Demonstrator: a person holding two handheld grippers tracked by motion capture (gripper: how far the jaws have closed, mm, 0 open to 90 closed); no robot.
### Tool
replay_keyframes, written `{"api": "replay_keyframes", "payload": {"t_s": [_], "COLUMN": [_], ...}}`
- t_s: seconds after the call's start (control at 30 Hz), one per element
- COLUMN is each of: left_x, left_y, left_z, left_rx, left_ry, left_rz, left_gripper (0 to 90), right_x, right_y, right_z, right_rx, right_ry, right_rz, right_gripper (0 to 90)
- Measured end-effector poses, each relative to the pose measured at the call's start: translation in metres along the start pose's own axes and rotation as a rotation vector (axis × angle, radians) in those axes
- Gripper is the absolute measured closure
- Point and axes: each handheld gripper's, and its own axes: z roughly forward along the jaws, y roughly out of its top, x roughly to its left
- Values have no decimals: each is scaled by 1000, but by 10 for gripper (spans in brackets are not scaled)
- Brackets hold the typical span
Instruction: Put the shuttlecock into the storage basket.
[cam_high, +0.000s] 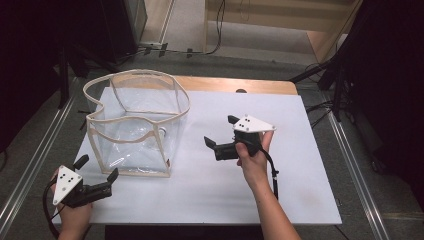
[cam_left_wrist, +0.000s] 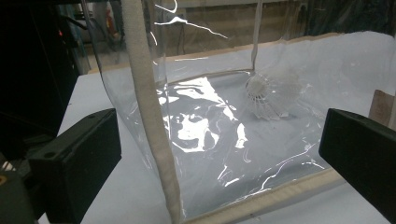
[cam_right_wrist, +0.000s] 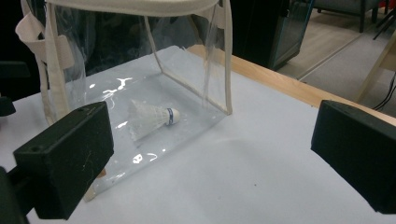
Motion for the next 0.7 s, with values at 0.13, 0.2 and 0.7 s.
{"api": "replay_keyframes", "payload": {"t_s": [0.13,0.2,0.7], "left_x": [0,0,-1], "left_y": [0,0,0], "left_z": [0,0,0], "left_rx": [-1,-1,-2], "left_ry": [0,-1,0], "left_rz": [1,0,-3], "left_gripper": [0,0,0], "right_x": [-2,-3,-10], "right_y": [-8,-12,-37], "right_z": [-3,-4,-17], "right_rx": [-1,2,3], "right_ry": [-6,-7,-34], "right_rz": [9,14,22], "right_gripper": [0,0,0]}}
